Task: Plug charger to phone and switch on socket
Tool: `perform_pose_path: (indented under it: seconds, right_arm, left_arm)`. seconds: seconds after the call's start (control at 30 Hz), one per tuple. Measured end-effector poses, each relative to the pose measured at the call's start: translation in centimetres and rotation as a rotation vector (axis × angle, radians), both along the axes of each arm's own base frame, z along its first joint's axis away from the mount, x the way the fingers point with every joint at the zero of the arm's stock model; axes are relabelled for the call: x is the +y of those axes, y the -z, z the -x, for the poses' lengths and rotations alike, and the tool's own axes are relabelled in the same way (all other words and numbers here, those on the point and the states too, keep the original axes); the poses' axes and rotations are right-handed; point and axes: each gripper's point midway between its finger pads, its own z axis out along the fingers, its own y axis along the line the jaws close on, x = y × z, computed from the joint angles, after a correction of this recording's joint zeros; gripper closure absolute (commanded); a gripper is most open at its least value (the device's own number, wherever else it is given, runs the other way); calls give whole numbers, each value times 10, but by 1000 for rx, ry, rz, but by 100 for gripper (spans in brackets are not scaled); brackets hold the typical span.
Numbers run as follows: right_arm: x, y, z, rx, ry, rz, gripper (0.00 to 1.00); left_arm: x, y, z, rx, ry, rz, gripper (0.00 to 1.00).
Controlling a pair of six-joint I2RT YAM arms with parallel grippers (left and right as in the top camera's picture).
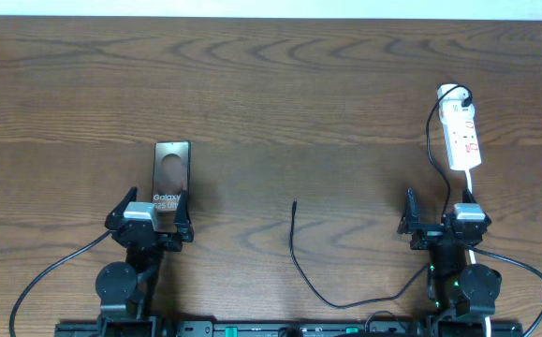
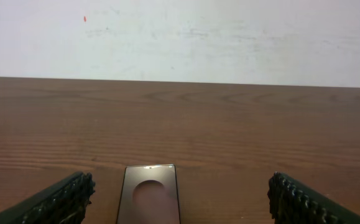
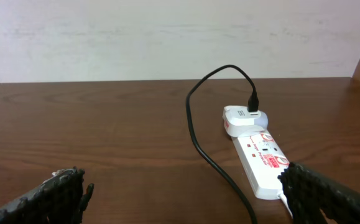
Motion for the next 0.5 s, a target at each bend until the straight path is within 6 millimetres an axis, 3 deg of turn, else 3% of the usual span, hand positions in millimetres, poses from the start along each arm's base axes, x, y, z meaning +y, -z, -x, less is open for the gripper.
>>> perform_pose_path:
  seconds: [0.5]
  right_arm:
    - [0,0,0,0,0,0,1]
  left_arm:
    - [0,0,0,0,0,0,8]
